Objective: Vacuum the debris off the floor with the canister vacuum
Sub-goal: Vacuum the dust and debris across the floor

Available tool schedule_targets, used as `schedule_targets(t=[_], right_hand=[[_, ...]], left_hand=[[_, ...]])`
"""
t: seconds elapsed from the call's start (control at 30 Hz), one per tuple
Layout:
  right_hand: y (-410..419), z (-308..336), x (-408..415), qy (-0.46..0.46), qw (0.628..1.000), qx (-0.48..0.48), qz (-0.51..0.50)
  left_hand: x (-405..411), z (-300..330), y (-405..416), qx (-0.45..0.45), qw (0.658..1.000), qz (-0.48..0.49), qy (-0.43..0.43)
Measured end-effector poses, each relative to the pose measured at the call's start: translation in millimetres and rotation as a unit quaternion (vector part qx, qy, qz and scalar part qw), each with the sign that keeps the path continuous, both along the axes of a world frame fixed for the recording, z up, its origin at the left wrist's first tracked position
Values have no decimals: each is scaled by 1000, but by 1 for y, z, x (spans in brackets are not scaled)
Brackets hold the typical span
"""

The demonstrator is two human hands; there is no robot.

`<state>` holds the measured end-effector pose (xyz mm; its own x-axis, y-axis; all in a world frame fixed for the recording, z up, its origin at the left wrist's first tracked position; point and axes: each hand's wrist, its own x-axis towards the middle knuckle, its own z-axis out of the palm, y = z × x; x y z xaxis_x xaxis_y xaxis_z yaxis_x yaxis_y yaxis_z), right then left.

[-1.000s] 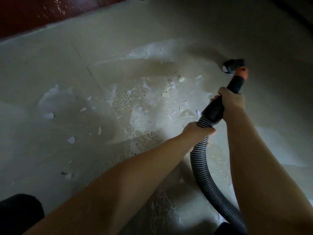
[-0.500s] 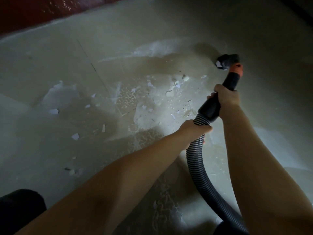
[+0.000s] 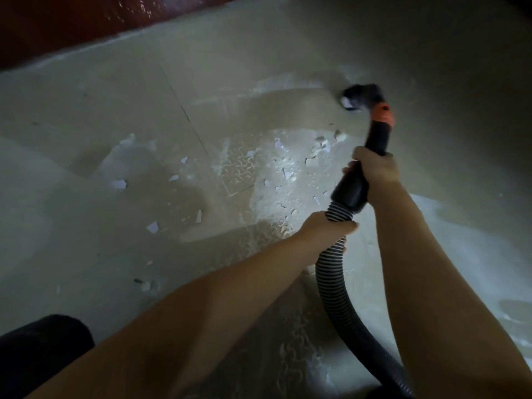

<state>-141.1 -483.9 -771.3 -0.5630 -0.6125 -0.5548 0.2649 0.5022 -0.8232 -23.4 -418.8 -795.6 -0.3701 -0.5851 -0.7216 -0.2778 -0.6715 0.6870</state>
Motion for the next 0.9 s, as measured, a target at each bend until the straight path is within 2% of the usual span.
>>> schedule_targets(t=[0.07,0.13,0.2,0.27,0.37,0.43,0.5,0.57,0.6,0.67,0.73,0.8,0.9], right_hand=[[2,0,-14,5,998,7,-69],[-6,1,-15,-2,998,-3,-70],[-18,1,-1,-22,999,-22,-16],[-25,1,15,-39,995,-36,82],[-27,0,19,-19,976,-10,215],[-26,-2,2,-1,984,-6,177],[-23,-6,-26,-2,998,-20,54],[-21,-5,-52,-12,997,-36,-66],[-24,-5,-62,-12,994,-39,-98],[-33,-4,-66,-12,994,-41,-100],[-46,-4,-50,-15,998,-44,-38],[-54,-6,-25,-14,996,-41,77],[-54,-9,2,0,964,-27,263]], left_hand=[[-6,5,-9,-2,1000,-26,-1],[-7,6,-15,-8,1000,-19,3],[-1,2,-15,-24,1000,9,-16],[3,-5,-10,-31,998,42,-24],[-4,-12,-2,-16,998,64,-14],[-18,-13,-4,-6,999,43,-15],[-34,-9,-13,6,1000,10,3],[-47,-3,-26,9,1000,-16,17],[-53,-1,-33,7,1000,-20,19],[-59,1,-44,0,1000,-7,17],[-54,-4,-43,-8,999,35,6],[-45,-13,-33,-14,996,88,-13],[-37,-20,-16,10,990,143,-5]])
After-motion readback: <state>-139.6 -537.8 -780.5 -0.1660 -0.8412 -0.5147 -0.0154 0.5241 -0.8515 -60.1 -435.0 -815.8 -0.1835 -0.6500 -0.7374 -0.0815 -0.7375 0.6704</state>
